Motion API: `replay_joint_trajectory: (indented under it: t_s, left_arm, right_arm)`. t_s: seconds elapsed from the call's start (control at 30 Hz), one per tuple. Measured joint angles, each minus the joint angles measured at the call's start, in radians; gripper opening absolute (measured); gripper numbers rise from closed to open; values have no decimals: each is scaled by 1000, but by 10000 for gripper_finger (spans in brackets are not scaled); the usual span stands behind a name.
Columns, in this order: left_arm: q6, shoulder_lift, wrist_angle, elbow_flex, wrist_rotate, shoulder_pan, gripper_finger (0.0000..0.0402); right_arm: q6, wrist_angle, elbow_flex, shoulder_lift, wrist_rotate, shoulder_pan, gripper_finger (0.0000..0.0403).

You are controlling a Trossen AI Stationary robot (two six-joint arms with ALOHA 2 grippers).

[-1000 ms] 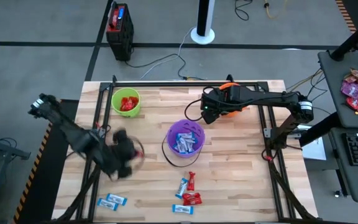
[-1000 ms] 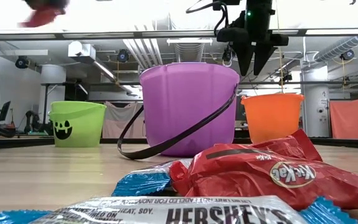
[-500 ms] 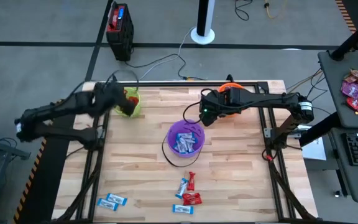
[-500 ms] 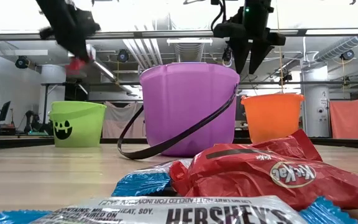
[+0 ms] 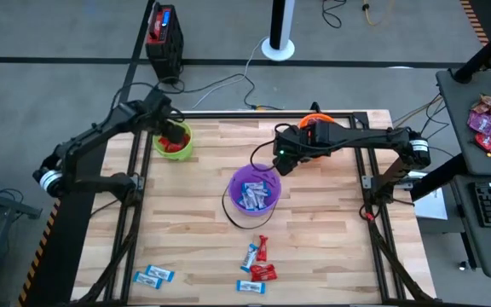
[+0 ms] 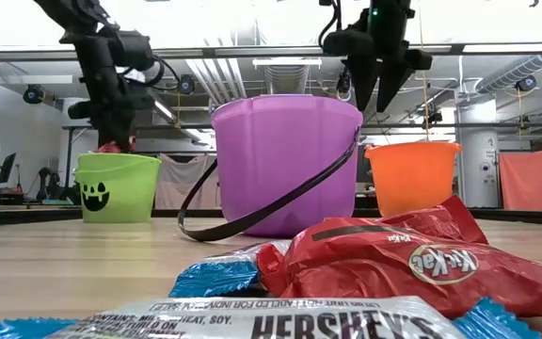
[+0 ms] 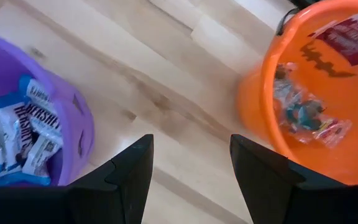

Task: Sort candy by brand, put in halloween buckets
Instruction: Put the red chocolate into the green bucket

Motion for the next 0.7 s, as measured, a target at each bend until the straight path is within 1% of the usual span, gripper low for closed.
replay_joint_trajectory:
  t_s: [0.2,0.33,0.4,0.47,0.57,0.63,0.7]
  left_arm:
    - [1,30,-1,0,2,-1,95]
    - [-1,22,-1,0,3,-2,130]
    - [-3,5,-3,0,11,-5,144]
    - [-12,-25,-11,0,42,-11,156]
    - [-52,-87,-21,0,128,-40,167]
    - [-99,-135,-21,0,192,-79,170]
    - [-155,-183,-20,0,232,-141,170]
  right_arm:
    - [41,-1,0,0,-65,25,206]
    - [119,-2,0,0,-136,81,206]
    - [175,-1,0,0,-152,135,206]
    - [232,4,0,-1,-172,207,206]
    - [333,48,0,0,-195,327,206]
    - [400,106,0,3,-195,403,206]
    - [479,186,-8,5,-195,468,206]
